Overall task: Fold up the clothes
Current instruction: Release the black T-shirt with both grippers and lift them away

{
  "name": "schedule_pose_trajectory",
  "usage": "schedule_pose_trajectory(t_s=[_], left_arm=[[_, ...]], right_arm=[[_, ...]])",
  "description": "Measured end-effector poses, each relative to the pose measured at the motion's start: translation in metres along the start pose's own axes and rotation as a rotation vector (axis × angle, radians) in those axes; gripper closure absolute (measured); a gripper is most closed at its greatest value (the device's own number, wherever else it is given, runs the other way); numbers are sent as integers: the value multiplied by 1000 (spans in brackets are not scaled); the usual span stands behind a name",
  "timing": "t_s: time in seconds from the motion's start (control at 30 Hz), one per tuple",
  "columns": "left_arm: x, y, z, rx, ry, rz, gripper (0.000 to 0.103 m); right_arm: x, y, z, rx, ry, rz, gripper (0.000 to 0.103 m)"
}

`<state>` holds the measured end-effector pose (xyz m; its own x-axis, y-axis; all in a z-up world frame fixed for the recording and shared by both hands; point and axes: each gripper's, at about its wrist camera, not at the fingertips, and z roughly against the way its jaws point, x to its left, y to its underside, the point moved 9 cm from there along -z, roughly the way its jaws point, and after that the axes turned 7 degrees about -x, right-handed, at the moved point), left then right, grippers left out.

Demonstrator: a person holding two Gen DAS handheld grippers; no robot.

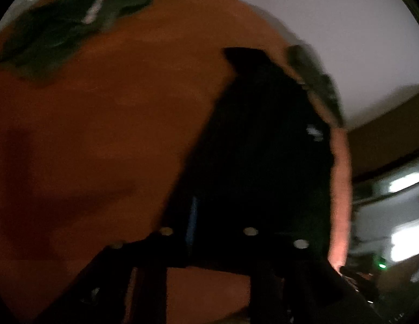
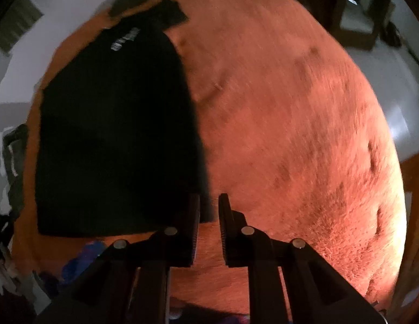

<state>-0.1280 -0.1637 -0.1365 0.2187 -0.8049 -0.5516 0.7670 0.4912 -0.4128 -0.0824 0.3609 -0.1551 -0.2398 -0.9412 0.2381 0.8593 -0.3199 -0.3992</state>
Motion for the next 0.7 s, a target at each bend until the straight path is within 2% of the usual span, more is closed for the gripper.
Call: schedule_pose_trajectory(t_s=[0.1, 0.23, 0.37, 0.53, 0.57, 0.63, 0.7], left_arm=[[-20, 4, 17, 21, 58, -84, 74], [-55, 6, 25, 32, 63, -214, 73], [-82, 4, 40, 25, 94, -253, 67], [-111, -13, 46, 27, 75, -299, 64], [-115, -18, 47, 20, 40, -326, 62], [-116, -27, 52, -9, -91, -407, 58], [-118, -32, 58, 15, -180, -464, 58]], right_arm=[[34, -10, 17, -41, -26, 19, 90], [73, -27, 29, -74, -58, 41, 90], [112, -39, 45, -117, -70, 88, 90], [158, -52, 78, -173, -71, 143, 90], [167, -56, 86, -195, -62, 148, 90], [184, -61, 97, -246, -30, 153, 90], [202, -67, 105, -294, 15, 153, 90]])
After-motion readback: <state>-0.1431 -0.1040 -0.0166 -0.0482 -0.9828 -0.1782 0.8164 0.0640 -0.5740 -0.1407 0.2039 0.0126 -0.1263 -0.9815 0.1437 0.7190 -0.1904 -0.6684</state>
